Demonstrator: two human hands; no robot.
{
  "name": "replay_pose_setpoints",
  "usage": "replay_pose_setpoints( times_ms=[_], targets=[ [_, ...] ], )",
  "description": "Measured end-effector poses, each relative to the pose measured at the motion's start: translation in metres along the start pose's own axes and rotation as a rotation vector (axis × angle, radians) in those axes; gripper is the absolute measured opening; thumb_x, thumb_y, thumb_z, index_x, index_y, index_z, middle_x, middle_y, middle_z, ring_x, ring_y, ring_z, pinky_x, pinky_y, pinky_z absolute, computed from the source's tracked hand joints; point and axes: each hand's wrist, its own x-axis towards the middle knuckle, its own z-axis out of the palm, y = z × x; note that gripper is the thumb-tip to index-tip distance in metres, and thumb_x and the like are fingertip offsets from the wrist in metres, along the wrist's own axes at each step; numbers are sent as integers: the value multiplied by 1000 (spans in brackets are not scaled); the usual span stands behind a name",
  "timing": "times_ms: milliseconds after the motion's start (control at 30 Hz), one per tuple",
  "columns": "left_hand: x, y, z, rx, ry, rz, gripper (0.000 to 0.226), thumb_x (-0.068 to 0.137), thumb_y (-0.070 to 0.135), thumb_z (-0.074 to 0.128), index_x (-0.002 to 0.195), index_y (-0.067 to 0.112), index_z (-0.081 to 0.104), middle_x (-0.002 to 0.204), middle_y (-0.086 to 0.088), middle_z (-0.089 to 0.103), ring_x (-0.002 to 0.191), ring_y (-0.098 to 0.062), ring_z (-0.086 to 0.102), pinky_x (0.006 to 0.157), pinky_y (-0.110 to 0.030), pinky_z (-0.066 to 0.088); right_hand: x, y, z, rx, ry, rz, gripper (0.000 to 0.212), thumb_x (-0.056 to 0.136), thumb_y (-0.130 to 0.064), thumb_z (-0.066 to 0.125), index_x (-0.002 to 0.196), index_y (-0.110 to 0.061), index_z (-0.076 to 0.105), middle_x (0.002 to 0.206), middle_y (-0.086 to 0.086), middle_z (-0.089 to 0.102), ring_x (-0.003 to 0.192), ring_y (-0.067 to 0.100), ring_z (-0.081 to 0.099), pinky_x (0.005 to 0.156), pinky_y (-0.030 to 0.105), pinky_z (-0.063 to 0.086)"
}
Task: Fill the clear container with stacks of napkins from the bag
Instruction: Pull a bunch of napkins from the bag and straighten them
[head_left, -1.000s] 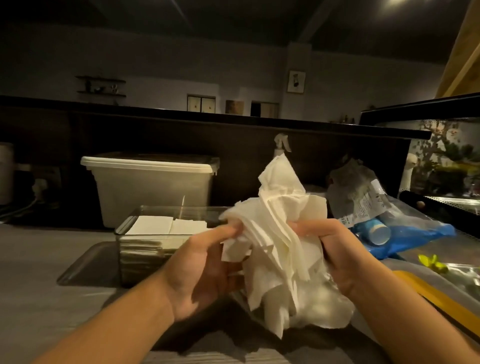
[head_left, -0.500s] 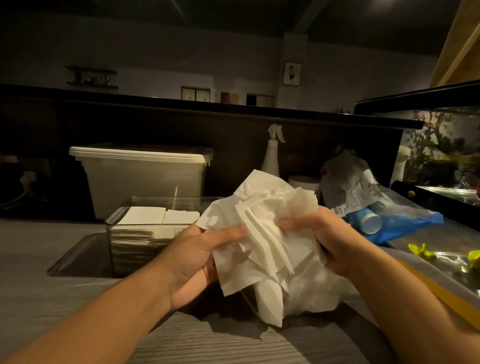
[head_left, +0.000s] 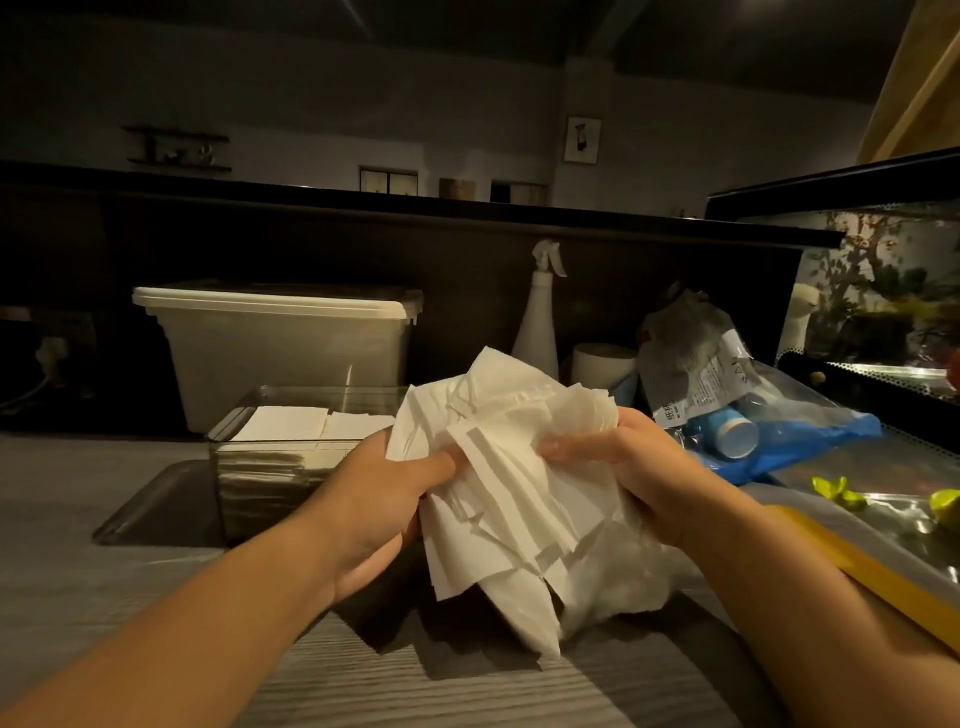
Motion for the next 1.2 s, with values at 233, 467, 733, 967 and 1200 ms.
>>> replay_pose_setpoints(
  times_ms=[233,467,733,967,1200],
  targets=[
    [4,3,-4,-32,64,-13,19,93,11,61,110,20,63,98,-6,76,97,-27,69,76,-39,56,1,0,-6,106,53,1,27,82,-9,76,108,-13,69,92,6,77,79,24,76,62,32,60],
    [0,9,-5,-212,23,-103,24,99,19,51,117,17,65,107,-13,75,106,-35,66,90,-50,53,2,1,-7,134,103,6,26,81,-12,78,105,-14,70,91,8,77,82,27,76,71,41,62],
    [-5,8,2,-48,8,-49,32,81,6,72,110,18,68,92,-6,77,77,-21,75,63,-34,56,5,1,-11,141,166,17,42,75,-17,82,115,-14,68,103,12,75,95,37,72,88,56,58],
    [-3,16,-7,87,68,20,30,85,-1,69,105,21,66,93,-10,75,83,-25,71,62,-34,54,-8,-14,-14,420,136,-37,63,60,-23,74,121,-11,65,89,10,74,73,28,72,56,37,56],
    [-3,10,-2,171,109,-19,40,78,-4,76,110,16,63,101,-12,72,93,-33,68,78,-49,56,-27,-37,2,394,28,-241,37,71,-13,68,107,-10,70,82,8,73,68,23,72,54,33,56]
  ],
)
